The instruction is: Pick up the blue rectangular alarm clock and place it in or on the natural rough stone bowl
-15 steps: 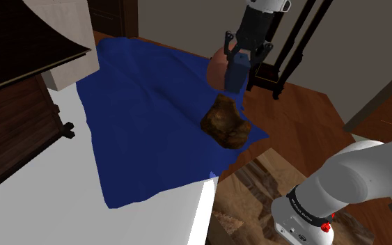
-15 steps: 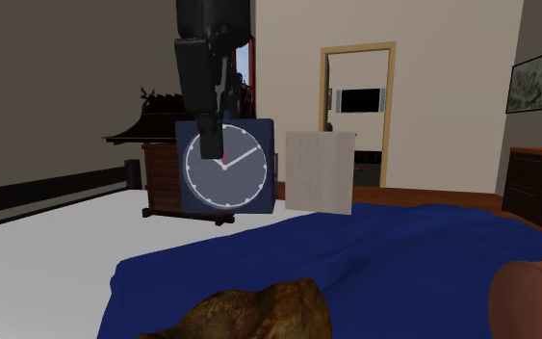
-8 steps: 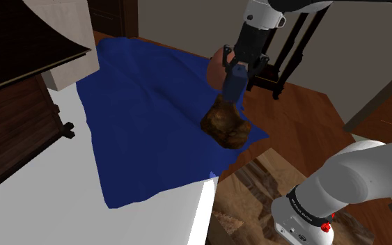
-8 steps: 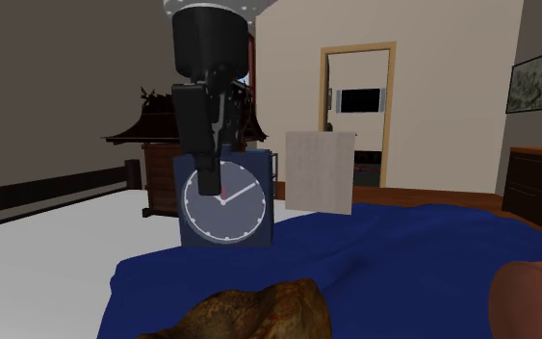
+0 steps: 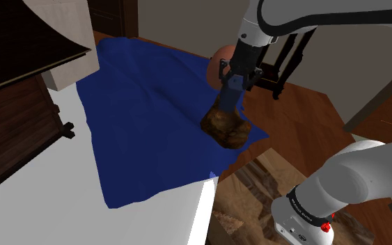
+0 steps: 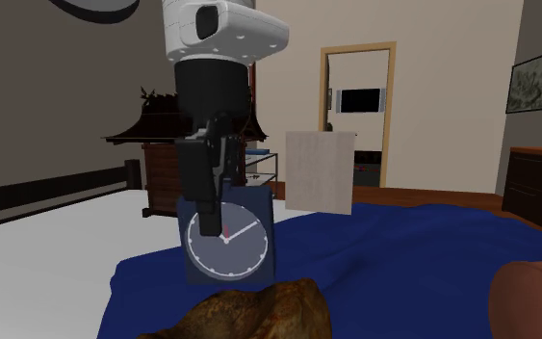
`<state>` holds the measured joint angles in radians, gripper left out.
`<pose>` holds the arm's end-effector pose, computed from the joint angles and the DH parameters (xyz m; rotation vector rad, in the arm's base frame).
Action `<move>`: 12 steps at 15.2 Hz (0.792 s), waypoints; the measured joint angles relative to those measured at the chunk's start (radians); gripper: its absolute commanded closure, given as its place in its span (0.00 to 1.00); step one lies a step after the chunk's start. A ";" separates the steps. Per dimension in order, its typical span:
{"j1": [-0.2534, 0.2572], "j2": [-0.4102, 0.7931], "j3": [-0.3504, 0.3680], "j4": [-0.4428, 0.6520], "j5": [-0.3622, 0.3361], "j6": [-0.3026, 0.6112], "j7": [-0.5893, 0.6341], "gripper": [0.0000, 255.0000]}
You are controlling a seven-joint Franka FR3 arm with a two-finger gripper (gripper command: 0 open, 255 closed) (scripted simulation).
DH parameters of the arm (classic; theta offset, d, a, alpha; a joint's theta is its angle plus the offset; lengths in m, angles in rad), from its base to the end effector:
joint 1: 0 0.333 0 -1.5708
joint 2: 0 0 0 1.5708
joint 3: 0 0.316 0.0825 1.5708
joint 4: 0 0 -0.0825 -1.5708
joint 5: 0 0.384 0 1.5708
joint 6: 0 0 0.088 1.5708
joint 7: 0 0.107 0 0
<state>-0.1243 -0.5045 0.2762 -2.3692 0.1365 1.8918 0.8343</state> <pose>0.3981 0.0807 0.5039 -2.9154 1.1592 -0.0208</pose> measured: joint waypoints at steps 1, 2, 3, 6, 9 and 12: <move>0.000 0.006 0.002 -0.007 0.000 0.014 0.001 1.00; 0.000 0.006 0.003 -0.013 0.001 0.019 0.001 1.00; 0.000 0.007 0.003 -0.015 0.001 0.022 0.001 1.00; 0.000 0.007 0.003 -0.018 0.001 0.025 0.001 1.00; 0.000 0.007 0.003 -0.018 0.001 0.025 0.000 0.00; 0.000 0.007 0.003 -0.018 0.001 0.025 0.000 0.00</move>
<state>-0.1241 -0.4977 0.2795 -2.3870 0.1375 1.9172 0.8348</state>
